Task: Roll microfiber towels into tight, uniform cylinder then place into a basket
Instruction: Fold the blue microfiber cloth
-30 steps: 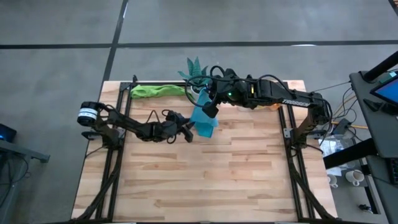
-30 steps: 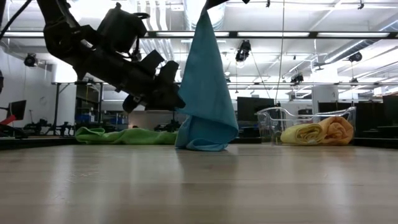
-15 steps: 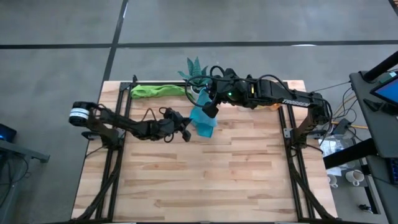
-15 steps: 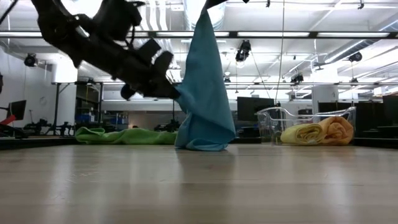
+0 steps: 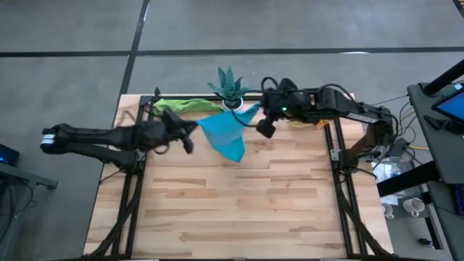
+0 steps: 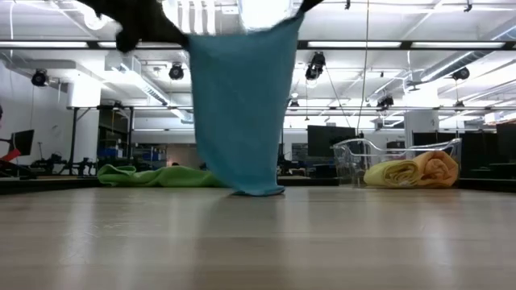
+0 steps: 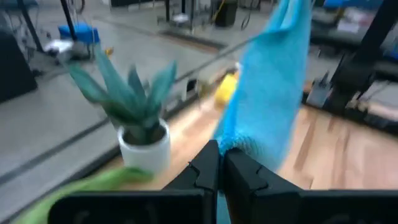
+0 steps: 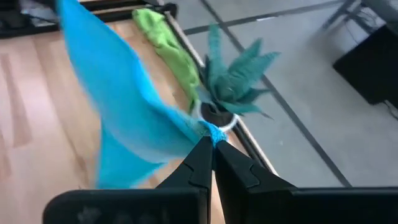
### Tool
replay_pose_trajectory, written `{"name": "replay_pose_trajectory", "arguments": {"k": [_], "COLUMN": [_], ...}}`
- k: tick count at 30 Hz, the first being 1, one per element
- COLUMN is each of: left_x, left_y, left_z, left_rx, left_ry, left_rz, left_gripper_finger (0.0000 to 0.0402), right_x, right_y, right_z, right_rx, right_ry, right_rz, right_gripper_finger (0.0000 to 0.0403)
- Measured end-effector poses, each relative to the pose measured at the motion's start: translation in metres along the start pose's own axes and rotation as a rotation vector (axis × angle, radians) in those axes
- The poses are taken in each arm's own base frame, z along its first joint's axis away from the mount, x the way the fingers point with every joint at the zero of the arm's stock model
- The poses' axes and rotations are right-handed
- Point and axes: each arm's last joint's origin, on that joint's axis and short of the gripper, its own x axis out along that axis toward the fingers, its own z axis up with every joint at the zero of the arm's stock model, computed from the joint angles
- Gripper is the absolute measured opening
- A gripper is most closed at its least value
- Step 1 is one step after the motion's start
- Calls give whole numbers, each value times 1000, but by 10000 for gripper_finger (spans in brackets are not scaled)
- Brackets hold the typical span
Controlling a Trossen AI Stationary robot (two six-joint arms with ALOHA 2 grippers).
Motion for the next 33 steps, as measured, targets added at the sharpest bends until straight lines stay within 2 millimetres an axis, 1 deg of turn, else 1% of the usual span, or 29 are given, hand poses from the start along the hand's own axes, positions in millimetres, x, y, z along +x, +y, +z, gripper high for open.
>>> {"name": "replay_pose_trajectory", "arguments": {"k": [4, 8, 12, 15, 18, 22, 27, 33], "left_x": [-29, -46, -50, -46, -39, -30, -25, -18], "left_y": [8, 10, 7, 2, -3, -7, -13, -21], "left_z": [40, 78, 108, 123, 132, 139, 153, 160], "left_rx": [-4, 22, 80, 128, 197, 278, 307, 340], "left_ry": [-54, -99, -119, -107, -59, 9, 23, 29], "left_rz": [-10, 12, 72, 128, 209, 333, 409, 422], "left_gripper_finger": [0, 0, 0, 0, 0, 0, 0, 0], "right_x": [-21, -42, -56, -58, -54, -41, -34, -31], "right_y": [-13, -26, -33, -35, -34, -29, -26, -25], "right_z": [-6, -8, -11, -14, -21, -35, -41, -42], "right_rx": [35, 73, 111, 114, 117, 76, 59, 58], "right_ry": [-19, -76, -108, -101, -51, 62, 78, 77], "right_rz": [-68, -72, -68, -72, -81, -105, -108, -99], "right_gripper_finger": [9, 9, 9, 9, 9, 8, 8, 8]}}
